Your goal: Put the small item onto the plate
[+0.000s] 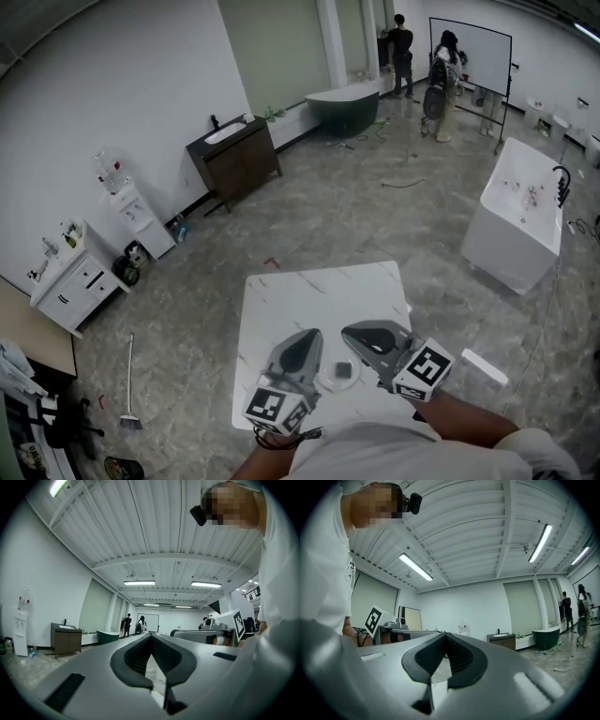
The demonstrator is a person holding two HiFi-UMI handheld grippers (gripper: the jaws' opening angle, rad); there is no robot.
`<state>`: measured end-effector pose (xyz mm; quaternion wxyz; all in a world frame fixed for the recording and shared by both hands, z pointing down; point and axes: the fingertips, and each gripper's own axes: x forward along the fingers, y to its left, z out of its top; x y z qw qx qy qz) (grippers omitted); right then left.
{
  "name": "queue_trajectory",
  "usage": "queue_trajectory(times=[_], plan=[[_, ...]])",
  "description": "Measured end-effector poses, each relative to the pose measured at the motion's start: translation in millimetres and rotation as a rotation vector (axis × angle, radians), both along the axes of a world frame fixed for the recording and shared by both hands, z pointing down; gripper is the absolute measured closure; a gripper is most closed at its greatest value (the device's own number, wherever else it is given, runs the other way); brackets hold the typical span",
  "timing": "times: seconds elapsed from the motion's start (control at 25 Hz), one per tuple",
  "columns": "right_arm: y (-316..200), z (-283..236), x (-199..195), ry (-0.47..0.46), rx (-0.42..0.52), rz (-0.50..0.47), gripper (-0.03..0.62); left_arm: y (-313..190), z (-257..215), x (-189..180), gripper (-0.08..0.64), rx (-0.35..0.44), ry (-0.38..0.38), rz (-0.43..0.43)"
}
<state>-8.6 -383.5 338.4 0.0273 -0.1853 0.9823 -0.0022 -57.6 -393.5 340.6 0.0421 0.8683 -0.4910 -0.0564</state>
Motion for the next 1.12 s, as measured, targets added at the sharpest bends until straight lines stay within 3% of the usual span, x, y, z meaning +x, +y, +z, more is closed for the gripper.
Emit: queue_trajectory(times=[0.24,1.12], plan=[[6,-18,1,-0.042,-0.008,-0.003,0.589,0,-3,-1,0.554,0.008,-0.008,-0.003],[-1,-11,5,-0.039,-0.033,0.009,0.589,-7,-1,9,0.554,0.018,-0.009,-0.01]])
